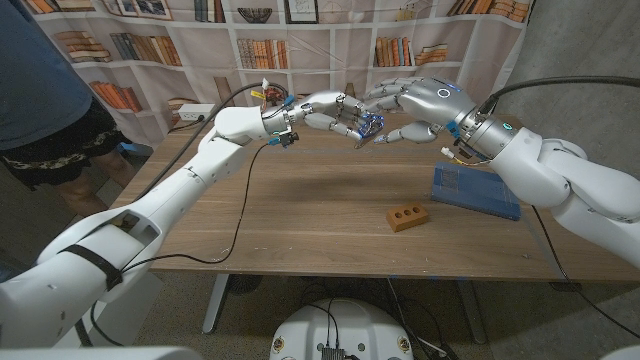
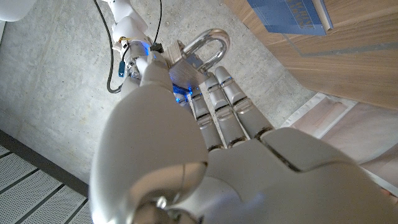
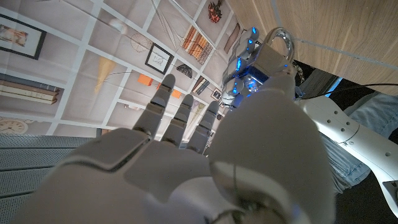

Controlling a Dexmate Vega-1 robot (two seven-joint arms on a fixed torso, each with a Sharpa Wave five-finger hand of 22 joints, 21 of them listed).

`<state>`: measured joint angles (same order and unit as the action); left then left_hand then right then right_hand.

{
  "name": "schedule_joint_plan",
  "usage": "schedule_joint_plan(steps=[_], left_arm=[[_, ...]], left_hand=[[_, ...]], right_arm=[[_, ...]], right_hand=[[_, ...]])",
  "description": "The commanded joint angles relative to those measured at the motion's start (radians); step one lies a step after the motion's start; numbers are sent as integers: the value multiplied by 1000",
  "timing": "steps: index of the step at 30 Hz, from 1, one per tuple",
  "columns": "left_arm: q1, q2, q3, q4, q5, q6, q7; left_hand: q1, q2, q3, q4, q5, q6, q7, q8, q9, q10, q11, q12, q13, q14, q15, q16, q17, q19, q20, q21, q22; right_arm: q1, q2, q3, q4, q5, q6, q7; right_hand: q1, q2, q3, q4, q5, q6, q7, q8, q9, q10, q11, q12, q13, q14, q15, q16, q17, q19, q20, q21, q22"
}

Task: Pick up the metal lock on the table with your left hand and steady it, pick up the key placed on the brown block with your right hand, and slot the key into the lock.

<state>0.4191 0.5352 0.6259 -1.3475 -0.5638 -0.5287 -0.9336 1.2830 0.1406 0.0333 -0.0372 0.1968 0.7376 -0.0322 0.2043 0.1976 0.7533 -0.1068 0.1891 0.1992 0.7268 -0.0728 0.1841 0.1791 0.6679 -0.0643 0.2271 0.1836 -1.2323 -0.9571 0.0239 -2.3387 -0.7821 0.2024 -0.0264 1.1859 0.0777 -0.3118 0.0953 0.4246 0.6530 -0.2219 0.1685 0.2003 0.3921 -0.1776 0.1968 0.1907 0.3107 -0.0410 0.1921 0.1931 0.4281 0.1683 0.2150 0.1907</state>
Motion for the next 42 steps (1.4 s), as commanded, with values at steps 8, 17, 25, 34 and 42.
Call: schedule_joint_plan(steps=[8,17,25,34,42], left_arm=[[5,13,3,-24,8,22,10],[-4,0,10,-8,7,19,1],[-4,-7,10,5,3,10,-5],[-4,-7,9,6,5,9,-2],[-4,-8,8,8,3,10,-2]], left_hand=[[-4,0,7,6,5,5,1,4,5,10,1,7,0,6,-81,5,3,6,-14,4,2],[-4,0,7,6,6,3,2,4,6,6,3,5,0,4,-80,4,3,6,-12,4,2],[-5,-1,8,6,5,3,2,4,6,9,3,6,0,4,-75,4,3,6,-11,4,2],[-5,0,9,6,6,3,2,4,6,7,2,6,0,5,-77,4,3,6,-11,4,2],[-5,1,10,7,6,3,3,4,6,5,1,5,0,3,-74,4,3,6,-8,4,2]], right_arm=[[-47,35,62,-36,-25,21,-25],[-61,56,91,-52,-32,36,-7],[-47,72,94,-49,-41,53,-4],[-34,81,85,-37,-46,67,-9],[-22,83,72,-29,-46,70,-7]], right_hand=[[-21,-1,-4,9,10,4,1,28,10,19,2,17,2,13,-28,3,-1,21,8,5,1],[3,1,10,-9,22,141,0,95,35,37,-1,25,1,29,-30,0,-7,54,7,11,0],[29,17,25,-20,28,226,-1,139,55,61,-8,33,1,47,-41,3,-5,78,2,16,0],[39,24,32,-25,28,282,-1,170,69,76,-20,36,1,59,-52,3,-5,85,-6,15,0],[50,22,34,-32,28,322,-2,194,81,85,-25,37,1,64,-60,2,-5,83,-9,12,1]])
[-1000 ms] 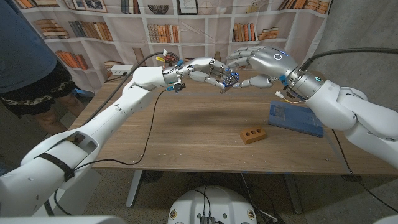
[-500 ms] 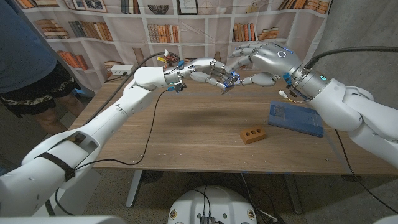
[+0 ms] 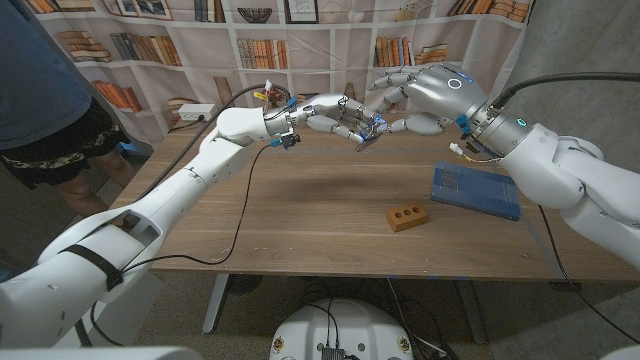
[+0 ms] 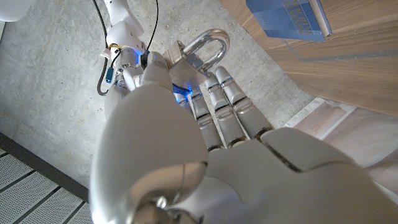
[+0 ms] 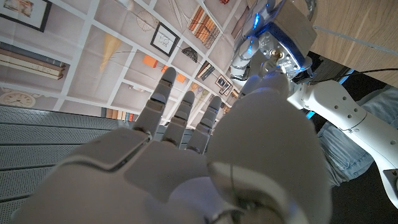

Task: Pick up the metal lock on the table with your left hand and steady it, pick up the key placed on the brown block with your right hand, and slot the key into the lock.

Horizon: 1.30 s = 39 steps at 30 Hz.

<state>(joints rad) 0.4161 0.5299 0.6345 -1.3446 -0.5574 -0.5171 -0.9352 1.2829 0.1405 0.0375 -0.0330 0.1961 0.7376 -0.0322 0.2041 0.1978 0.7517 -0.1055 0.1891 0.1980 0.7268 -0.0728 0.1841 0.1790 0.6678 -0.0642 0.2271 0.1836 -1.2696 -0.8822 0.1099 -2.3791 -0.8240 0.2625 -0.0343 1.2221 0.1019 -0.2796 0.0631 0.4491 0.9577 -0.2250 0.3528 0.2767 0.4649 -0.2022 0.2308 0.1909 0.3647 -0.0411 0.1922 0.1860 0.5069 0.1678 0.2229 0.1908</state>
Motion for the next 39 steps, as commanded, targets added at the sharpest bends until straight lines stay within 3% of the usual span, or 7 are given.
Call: schedule_joint_plan(steps=[1,20,39], left_arm=[[-1,-3,0,6,-4,-2,-1],[-1,-2,-2,13,-5,-4,-3],[5,3,-7,9,-9,-7,-1]], left_hand=[[-5,0,6,3,6,3,3,4,5,7,0,5,1,2,-75,4,3,6,-8,4,2],[-5,2,8,3,6,2,3,4,6,8,6,6,1,-1,-72,3,3,4,-5,3,2],[-7,3,10,4,6,0,7,4,6,6,4,6,1,-4,-67,3,3,5,-1,3,2]], right_arm=[[17,8,-15,12,-2,10,3],[38,3,-41,23,-6,10,-5],[82,-19,-77,18,-3,-15,28]], right_hand=[[14,-2,2,0,4,19,1,11,5,13,-1,3,1,10,-61,2,2,5,-8,4,1],[18,2,5,-3,3,41,0,26,16,20,-3,3,1,9,-69,0,4,5,-7,2,1],[56,28,28,-20,1,113,-3,66,32,38,-5,5,1,14,-91,0,7,6,-7,0,3]])
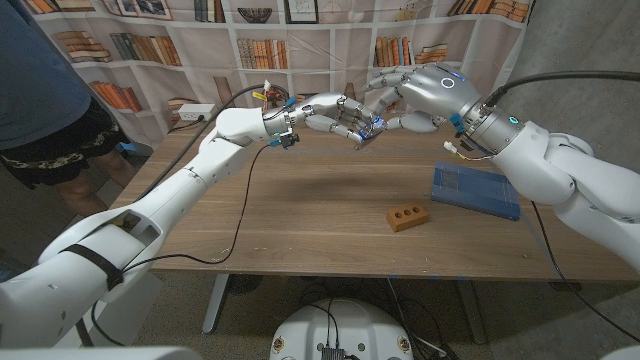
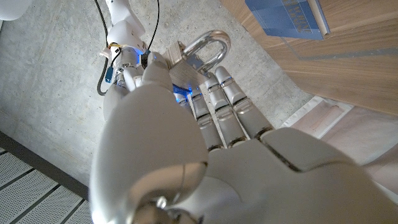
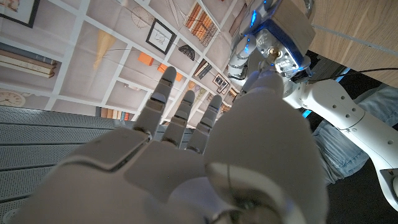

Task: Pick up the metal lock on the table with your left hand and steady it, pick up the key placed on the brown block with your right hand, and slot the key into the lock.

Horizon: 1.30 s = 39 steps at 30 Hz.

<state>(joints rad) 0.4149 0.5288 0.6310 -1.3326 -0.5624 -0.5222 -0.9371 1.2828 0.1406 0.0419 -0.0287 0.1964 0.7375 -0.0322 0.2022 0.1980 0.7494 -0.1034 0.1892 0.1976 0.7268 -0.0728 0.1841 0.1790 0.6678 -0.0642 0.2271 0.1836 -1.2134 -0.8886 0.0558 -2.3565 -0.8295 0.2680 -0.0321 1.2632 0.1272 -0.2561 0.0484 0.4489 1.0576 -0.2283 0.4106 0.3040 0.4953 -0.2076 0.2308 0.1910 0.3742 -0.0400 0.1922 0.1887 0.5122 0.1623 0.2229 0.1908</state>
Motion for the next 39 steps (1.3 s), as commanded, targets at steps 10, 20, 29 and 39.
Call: schedule_joint_plan(steps=[10,20,29,39], left_arm=[[15,9,-9,-12,-13,-2,1],[22,12,-14,-27,-24,22,13],[24,10,-16,-28,-25,25,19],[21,7,-15,-22,-23,26,19]], left_hand=[[-7,3,7,1,6,2,5,6,5,9,3,6,1,-4,-67,4,3,6,0,3,2],[-5,-2,8,-2,5,-20,10,-1,6,3,3,4,2,-22,-81,-1,3,16,-20,5,0],[-1,-1,11,-5,6,-34,23,-4,6,-6,8,2,2,-18,-83,2,2,25,-28,7,-1],[1,0,13,-5,7,-40,26,-4,7,-9,10,3,2,-20,-84,1,2,27,-29,6,-2]], right_arm=[[29,-19,-34,-8,2,-44,35],[19,-21,-40,-3,3,-52,18],[15,-25,-45,4,6,-54,4],[23,-28,-57,16,0,-51,-24]], right_hand=[[25,-9,3,-14,-6,62,4,25,-2,3,-2,0,1,-5,-111,-3,6,-17,-24,-8,4],[20,-9,-2,-11,-13,68,4,16,-19,-5,-4,-5,2,-12,-125,-2,8,-27,-38,-10,5],[20,-8,-5,-10,-17,74,4,12,-31,-7,-5,-7,3,-16,-127,-1,9,-28,-42,-9,6],[20,-11,-10,-11,-23,82,4,5,-48,-11,-6,-9,4,-22,-127,0,9,-35,-50,-9,7]])
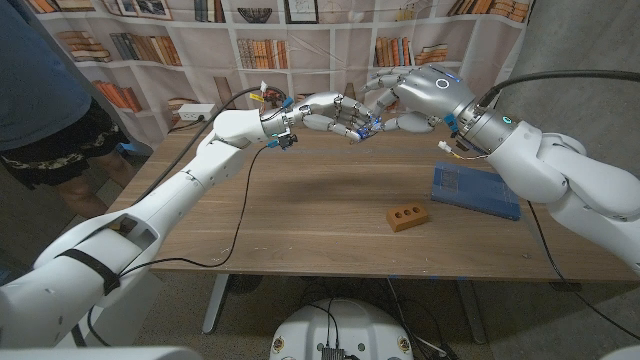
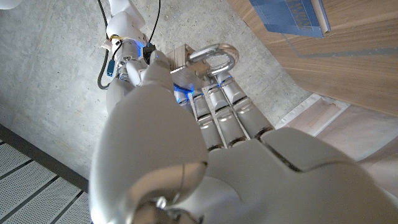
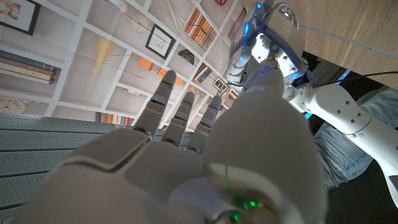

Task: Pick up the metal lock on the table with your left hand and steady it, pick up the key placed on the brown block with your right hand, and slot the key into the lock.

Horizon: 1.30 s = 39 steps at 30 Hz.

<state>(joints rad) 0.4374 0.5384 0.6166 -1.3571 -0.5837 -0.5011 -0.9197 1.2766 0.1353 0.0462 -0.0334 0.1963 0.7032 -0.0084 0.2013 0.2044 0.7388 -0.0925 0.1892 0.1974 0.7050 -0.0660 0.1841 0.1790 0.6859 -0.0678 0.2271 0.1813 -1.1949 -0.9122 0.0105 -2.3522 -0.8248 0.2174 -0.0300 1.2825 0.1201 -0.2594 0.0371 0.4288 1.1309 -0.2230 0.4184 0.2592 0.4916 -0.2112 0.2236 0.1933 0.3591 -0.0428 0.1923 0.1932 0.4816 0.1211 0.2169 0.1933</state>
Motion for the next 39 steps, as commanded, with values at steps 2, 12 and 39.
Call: schedule_joint_plan(steps=[2,12,39], left_arm=[[-2,-3,0,4,0,2,0],[-12,-10,3,19,2,2,-7],[-11,5,-7,22,-6,5,-17]], left_hand=[[7,5,9,0,7,-7,2,-3,1,-1,1,2,2,0,-90,1,3,7,-25,5,0],[4,4,8,1,7,-12,1,-2,1,-6,4,2,2,-8,-85,-1,3,-2,-18,0,0],[-3,3,7,5,6,-13,2,1,1,-10,6,3,2,-10,-79,1,3,-3,-10,-3,0]], right_arm=[[2,-4,-11,11,-9,-4,-32],[-6,-4,-7,2,-2,-17,-30],[-8,-14,-3,-34,16,-68,36]], right_hand=[[1,-3,-7,0,-4,9,-1,-4,-6,-7,-3,-2,1,-8,-124,0,5,-5,-9,-3,4],[12,5,-2,-4,-3,-34,-2,-20,-8,3,-1,1,3,10,-101,8,8,24,18,9,5],[-144,-22,-35,62,-57,-558,5,-232,-42,-123,64,-21,7,-70,-19,-12,2,-8,62,-9,1]])
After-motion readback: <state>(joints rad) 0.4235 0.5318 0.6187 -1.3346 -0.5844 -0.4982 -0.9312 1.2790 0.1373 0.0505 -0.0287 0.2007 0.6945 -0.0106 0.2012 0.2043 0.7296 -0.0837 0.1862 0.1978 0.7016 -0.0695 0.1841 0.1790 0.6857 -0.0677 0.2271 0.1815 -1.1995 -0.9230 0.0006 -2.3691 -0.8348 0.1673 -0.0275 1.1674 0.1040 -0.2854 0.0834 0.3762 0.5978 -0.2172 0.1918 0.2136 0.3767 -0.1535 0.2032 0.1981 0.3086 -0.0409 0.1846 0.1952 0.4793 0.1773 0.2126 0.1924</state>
